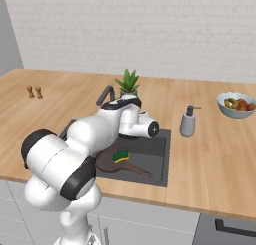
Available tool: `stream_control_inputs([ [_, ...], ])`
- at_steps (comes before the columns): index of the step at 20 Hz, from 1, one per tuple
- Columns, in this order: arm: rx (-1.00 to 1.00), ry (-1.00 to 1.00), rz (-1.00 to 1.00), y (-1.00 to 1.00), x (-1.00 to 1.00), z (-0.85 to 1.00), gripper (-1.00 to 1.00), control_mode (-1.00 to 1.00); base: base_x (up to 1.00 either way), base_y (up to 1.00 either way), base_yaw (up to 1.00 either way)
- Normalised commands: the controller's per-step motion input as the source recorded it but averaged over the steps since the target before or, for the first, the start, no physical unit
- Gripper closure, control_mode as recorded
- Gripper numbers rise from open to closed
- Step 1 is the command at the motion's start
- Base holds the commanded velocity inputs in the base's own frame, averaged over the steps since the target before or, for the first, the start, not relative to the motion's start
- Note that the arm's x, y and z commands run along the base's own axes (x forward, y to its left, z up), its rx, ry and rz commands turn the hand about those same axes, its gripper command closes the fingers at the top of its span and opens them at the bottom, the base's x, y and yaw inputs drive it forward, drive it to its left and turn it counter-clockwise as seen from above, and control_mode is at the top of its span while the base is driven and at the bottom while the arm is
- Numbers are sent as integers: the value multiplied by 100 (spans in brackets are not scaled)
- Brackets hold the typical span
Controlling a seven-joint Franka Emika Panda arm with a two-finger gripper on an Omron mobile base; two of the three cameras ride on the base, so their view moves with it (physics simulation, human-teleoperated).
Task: Pick the pan and sponge and place them into the sink. Then turn on the water.
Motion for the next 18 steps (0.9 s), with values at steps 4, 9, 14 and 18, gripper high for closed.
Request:
stream_control_inputs([
  [4,17,1,0,1,33,-24,-100,-100,0,0,0],
  [9,10,0,0,13,29,-23,-100,-100,0,0,0],
  [14,1,0,0,22,39,-22,-100,-100,0,0,0],
  [18,0,0,0,12,55,-14,-100,-100,0,0,0],
])
